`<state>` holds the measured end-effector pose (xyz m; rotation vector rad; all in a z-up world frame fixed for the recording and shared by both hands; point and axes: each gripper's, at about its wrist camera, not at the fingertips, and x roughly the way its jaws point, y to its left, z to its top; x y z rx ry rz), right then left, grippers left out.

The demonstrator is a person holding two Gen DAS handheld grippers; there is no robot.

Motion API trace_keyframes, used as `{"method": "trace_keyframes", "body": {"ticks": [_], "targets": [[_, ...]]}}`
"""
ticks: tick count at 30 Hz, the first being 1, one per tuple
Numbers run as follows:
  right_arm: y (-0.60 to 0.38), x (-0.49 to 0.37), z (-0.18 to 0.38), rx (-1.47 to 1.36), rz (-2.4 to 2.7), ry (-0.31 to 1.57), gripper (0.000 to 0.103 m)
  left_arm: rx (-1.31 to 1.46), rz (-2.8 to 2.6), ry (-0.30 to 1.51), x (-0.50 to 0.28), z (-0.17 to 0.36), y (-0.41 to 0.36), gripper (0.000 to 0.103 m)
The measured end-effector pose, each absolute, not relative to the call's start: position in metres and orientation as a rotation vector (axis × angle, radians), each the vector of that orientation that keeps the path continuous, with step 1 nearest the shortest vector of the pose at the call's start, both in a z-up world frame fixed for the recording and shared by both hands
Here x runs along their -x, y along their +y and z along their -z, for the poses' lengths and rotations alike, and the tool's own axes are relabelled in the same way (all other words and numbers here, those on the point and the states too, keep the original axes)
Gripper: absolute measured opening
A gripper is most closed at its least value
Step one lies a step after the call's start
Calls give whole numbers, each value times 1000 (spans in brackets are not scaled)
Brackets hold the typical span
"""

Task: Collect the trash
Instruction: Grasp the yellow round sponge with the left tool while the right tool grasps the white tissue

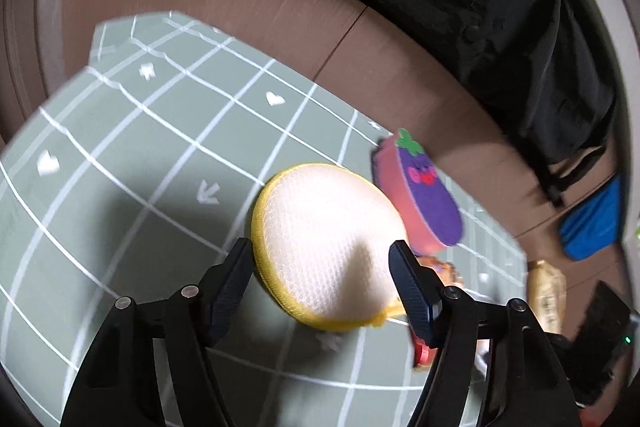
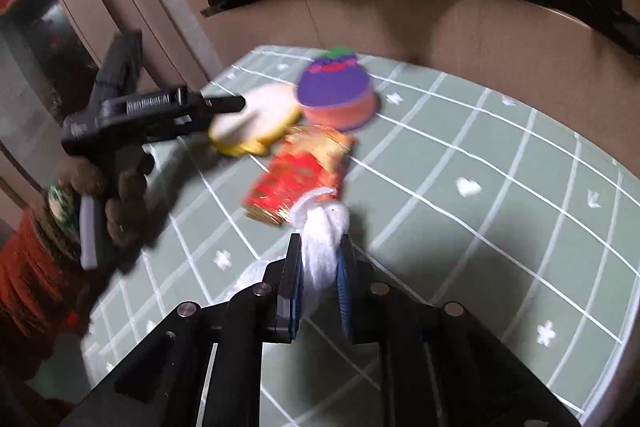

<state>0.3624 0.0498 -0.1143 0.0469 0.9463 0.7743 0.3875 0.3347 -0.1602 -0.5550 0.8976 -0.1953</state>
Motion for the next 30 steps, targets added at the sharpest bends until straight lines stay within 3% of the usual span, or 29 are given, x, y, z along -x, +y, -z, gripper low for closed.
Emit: {"method": "trace_keyframes", "body": {"ticks": [6, 10, 19, 24, 25, 28, 30], "targets": [[88, -403, 114, -142, -850, 951, 15, 651, 212, 893, -384, 161, 341, 69], [118, -421, 129, -47, -829, 968, 15, 721, 218, 877, -388, 165, 346, 69], [114, -430, 143, -102, -839, 998, 15, 807, 289, 834, -391, 154, 347, 66], [109, -432, 144, -126, -839, 1003, 15, 850, 365, 820, -386, 141, 333, 53], [110, -431, 144, -122, -836, 1000, 15, 832, 358, 824, -387, 140, 329, 47], [109, -427, 140, -112, -819, 992, 15, 735, 264, 835, -389, 136, 316, 13], [103, -422, 134, -100, -805, 977, 15, 708, 231, 841, -390, 134, 310, 14]]}}
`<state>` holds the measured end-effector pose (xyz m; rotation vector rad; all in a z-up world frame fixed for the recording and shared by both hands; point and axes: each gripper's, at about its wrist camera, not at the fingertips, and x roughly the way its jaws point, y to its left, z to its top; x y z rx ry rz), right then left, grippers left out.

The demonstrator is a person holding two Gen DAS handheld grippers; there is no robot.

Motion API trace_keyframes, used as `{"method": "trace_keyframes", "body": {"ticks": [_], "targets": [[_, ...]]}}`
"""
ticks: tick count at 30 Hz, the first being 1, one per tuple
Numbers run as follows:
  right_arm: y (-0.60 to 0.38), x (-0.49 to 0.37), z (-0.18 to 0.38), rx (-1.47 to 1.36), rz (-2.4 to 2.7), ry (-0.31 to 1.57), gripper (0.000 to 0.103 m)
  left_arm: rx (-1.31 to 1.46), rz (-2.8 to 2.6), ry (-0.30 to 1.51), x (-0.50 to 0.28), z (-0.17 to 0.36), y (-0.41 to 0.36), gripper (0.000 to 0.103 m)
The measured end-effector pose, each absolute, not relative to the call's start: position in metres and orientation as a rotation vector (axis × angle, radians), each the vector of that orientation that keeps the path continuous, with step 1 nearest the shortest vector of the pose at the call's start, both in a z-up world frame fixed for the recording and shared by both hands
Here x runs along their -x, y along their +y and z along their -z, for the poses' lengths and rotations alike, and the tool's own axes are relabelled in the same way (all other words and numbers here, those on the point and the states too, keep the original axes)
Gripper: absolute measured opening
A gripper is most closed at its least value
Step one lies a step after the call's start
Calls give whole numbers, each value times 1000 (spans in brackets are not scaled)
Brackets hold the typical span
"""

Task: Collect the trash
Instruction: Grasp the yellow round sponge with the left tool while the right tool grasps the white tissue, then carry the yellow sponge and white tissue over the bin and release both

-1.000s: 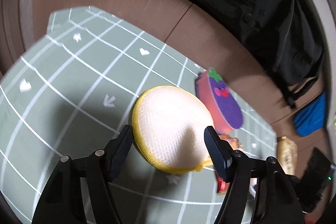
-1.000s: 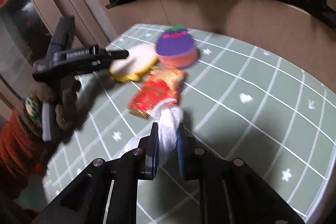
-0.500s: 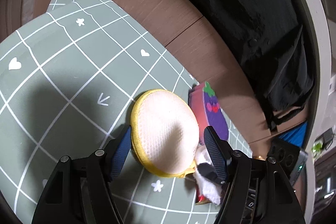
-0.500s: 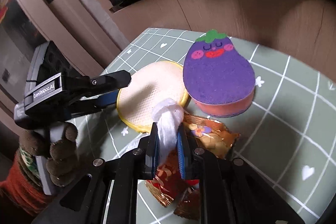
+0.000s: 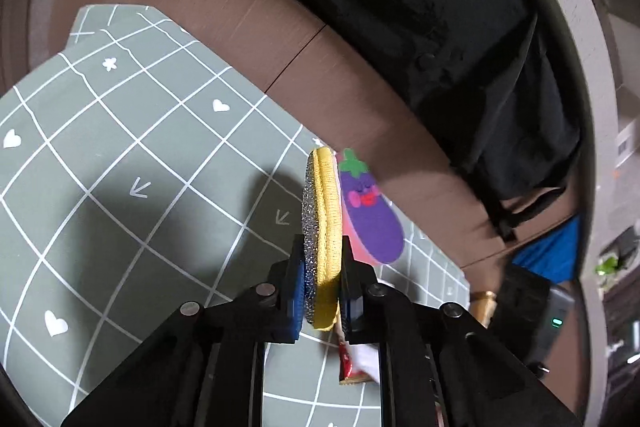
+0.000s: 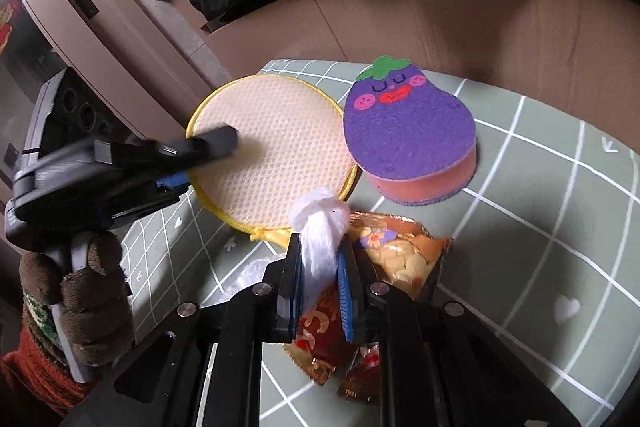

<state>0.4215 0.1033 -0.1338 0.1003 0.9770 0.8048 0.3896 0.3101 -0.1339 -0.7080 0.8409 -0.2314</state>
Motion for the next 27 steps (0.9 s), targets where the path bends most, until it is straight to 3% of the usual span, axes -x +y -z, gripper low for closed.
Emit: {"method": "trace_keyframes", "body": {"ticks": [8, 17, 27], "targets": [[70, -385, 85, -5, -738, 840, 15, 453, 109, 697, -352, 77, 268, 14], [-14, -339, 17, 8, -640, 666, 15, 147, 63, 468, -290, -1, 170, 14], [-147, -293, -23, -40, -433, 535, 15, 90, 247, 417, -262, -24, 47, 14]]}}
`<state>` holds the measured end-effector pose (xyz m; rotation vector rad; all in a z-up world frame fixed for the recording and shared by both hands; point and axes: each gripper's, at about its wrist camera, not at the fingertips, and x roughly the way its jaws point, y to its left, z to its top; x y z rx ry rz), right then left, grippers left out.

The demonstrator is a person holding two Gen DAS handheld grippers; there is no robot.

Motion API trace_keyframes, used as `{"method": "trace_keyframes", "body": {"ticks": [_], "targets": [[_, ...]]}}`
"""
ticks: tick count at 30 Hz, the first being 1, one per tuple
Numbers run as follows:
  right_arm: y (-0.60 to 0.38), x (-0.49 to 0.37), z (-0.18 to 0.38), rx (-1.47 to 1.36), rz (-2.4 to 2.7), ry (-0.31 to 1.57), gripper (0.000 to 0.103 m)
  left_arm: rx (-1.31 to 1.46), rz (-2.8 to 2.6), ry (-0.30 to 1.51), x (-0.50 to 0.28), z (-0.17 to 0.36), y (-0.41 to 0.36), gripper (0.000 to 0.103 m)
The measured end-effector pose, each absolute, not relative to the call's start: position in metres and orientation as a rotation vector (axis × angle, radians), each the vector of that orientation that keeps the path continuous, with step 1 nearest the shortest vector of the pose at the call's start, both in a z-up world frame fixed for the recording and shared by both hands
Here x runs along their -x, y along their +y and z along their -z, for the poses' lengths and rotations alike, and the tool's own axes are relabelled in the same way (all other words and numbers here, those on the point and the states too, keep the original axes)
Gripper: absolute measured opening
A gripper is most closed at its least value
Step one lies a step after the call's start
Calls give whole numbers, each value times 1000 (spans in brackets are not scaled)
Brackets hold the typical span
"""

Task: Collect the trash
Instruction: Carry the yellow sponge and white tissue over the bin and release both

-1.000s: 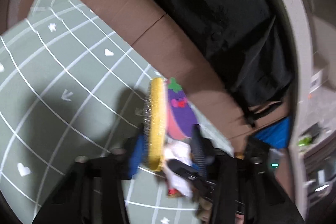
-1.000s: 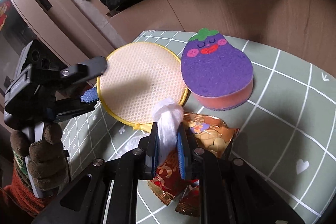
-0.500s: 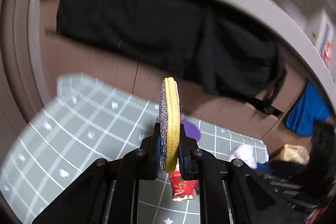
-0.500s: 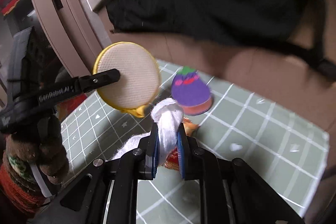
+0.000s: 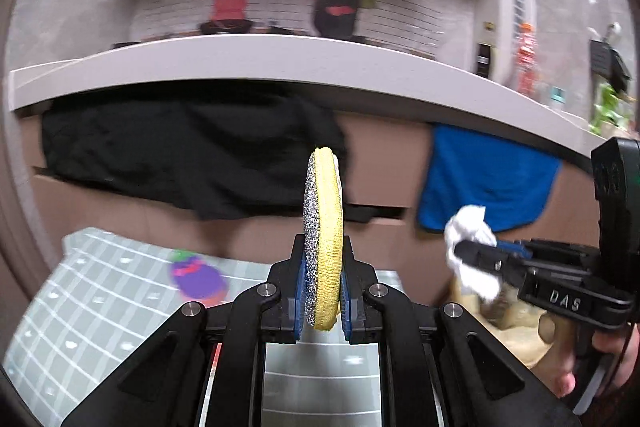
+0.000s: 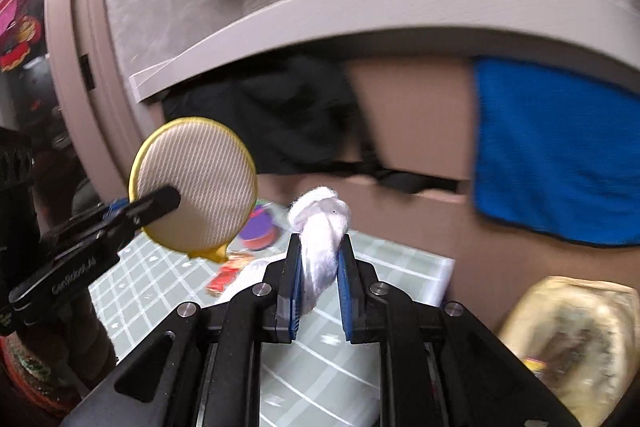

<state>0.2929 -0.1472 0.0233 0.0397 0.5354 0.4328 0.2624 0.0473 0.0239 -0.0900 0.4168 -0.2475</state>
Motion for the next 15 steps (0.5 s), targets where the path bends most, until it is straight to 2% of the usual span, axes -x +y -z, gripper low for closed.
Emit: {"method": "trace_keyframes", "body": {"ticks": [15], "targets": [[-309, -230, -28, -98, -148, 456, 15, 62, 541, 457, -262, -23, -116, 14]]}}
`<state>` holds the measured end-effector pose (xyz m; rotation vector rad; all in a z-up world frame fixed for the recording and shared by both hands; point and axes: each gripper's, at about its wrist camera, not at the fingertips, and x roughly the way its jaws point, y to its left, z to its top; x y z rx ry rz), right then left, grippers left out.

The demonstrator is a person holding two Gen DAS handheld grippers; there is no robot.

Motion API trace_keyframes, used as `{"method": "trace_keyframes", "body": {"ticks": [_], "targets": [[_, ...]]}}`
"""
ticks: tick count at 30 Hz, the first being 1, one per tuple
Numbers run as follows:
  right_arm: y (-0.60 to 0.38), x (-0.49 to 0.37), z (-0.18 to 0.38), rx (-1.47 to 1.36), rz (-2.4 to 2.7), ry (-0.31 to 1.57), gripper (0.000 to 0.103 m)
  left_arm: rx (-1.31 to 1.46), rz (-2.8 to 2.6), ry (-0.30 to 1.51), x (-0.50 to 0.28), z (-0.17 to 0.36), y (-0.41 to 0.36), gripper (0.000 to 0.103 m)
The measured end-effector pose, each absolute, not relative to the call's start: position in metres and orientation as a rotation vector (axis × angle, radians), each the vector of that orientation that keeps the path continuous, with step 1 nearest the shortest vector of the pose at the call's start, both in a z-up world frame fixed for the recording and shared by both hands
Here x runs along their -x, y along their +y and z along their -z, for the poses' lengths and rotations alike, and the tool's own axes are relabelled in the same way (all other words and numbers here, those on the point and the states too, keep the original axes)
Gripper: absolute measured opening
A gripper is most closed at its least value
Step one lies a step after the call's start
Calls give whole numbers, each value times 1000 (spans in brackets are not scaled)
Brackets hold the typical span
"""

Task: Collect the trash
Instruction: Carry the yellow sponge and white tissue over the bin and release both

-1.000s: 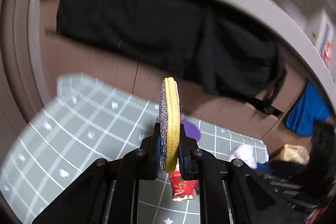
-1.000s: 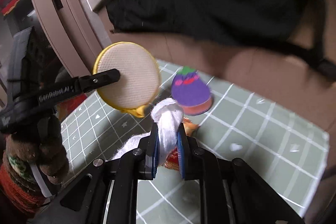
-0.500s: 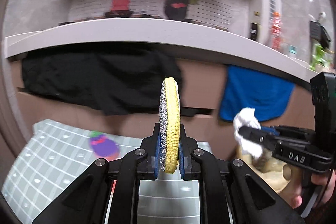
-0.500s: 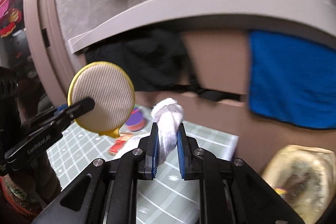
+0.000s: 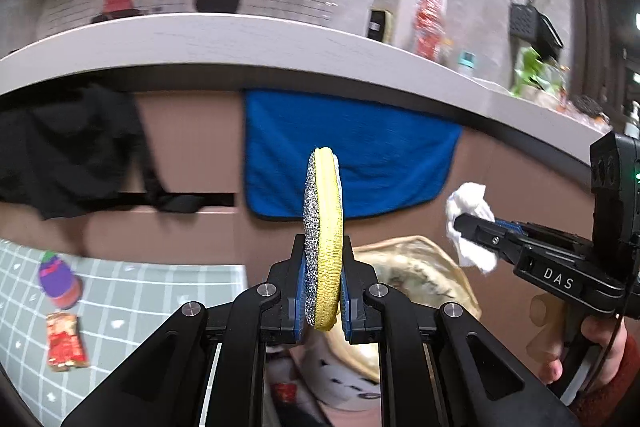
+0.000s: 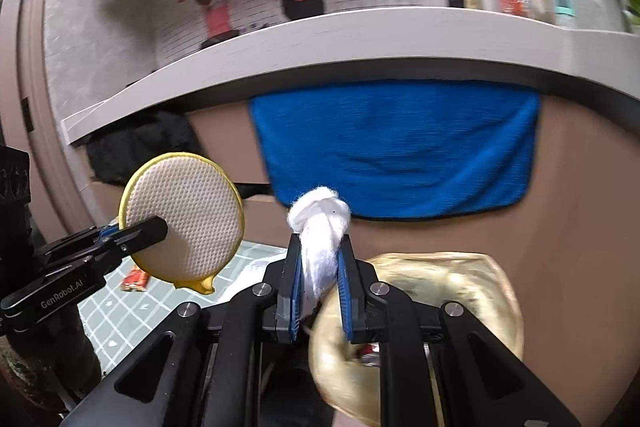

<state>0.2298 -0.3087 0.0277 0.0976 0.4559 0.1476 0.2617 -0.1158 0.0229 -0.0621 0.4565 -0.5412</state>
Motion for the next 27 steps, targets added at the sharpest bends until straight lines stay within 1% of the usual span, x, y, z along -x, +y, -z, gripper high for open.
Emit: {"method": "trace_keyframes", "body": {"ticks": [9, 16, 27], "targets": [[-353, -233, -10, -97, -53, 473, 15, 33, 606, 502, -277, 2, -180, 14], [-373, -242, 11, -118, -28, 513, 15, 35, 618, 565, -288, 28, -197, 14], [-391, -259, 39, -171, -20, 564, 15, 41, 631, 631, -303, 53, -211, 14]]}}
